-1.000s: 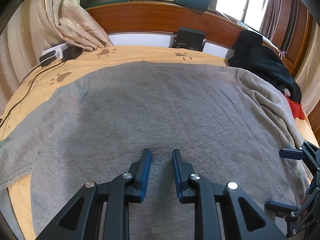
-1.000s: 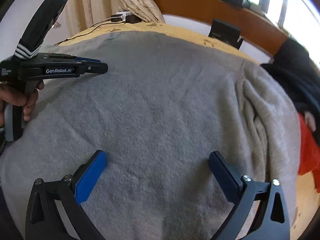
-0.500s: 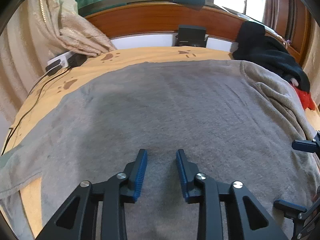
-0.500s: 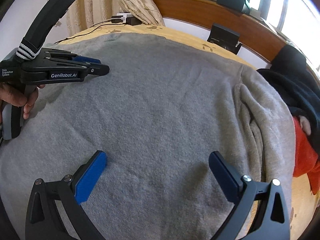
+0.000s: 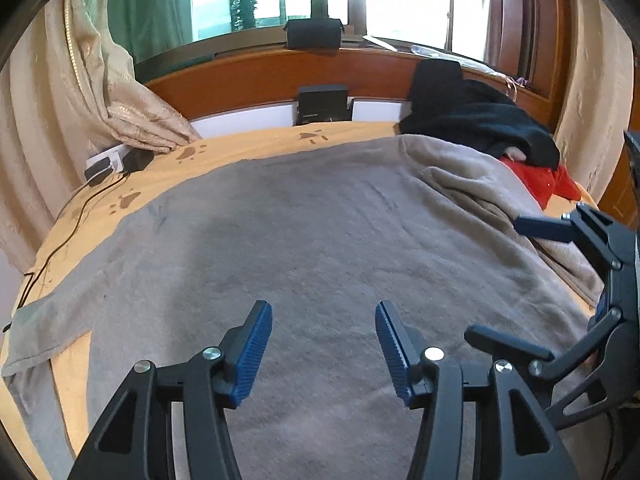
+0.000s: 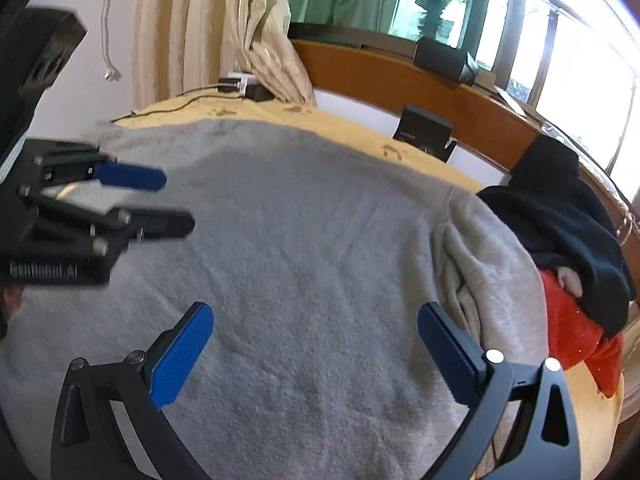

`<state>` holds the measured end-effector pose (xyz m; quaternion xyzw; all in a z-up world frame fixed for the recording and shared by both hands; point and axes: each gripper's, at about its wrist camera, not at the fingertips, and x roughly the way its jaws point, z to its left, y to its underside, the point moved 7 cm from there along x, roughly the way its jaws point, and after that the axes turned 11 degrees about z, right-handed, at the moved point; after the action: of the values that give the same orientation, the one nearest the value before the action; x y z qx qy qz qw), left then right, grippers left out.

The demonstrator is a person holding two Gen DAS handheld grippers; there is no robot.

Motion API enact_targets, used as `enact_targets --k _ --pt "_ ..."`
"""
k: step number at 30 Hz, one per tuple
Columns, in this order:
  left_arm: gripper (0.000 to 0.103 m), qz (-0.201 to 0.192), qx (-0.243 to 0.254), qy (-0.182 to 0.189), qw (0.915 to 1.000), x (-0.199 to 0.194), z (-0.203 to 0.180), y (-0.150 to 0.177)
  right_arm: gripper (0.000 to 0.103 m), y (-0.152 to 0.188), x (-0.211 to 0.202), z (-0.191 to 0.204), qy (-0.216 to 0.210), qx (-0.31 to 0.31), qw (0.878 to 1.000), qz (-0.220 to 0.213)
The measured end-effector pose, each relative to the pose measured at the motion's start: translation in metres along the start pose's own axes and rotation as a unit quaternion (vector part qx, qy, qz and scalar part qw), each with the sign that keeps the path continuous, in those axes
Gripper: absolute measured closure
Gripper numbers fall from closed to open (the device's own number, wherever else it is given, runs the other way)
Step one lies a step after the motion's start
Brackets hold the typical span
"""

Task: Fold clothes
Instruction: 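Reach the right gripper to the sweater sleeve cuff and grasp it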

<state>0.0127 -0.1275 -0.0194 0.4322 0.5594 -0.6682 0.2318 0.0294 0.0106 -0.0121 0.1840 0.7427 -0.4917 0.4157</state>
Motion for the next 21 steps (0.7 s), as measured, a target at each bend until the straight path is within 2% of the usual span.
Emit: enact_targets --k 6,13,18,21 --pt "0.047 0.005 0.000 0.001 1.0000 0.002 -0.004 0.004 0.001 -0.003 -0.009 0.001 -0.002 0.000 1.000 -0.013" --pt "0.047 0.015 -0.006 0.008 0.9998 0.011 -0.005 0.007 0.001 -0.001 -0.006 0.002 0.000 -0.005 1.000 -0.007" --pt "0.047 0.033 -0.010 0.011 0.9993 0.026 -0.006 0.016 0.001 0.001 0.001 0.001 -0.003 -0.004 1.000 0.007" --pt "0.043 0.044 -0.016 0.015 0.9988 0.034 -0.004 0.019 0.001 0.007 0.016 0.003 -0.024 -0.006 0.999 0.040"
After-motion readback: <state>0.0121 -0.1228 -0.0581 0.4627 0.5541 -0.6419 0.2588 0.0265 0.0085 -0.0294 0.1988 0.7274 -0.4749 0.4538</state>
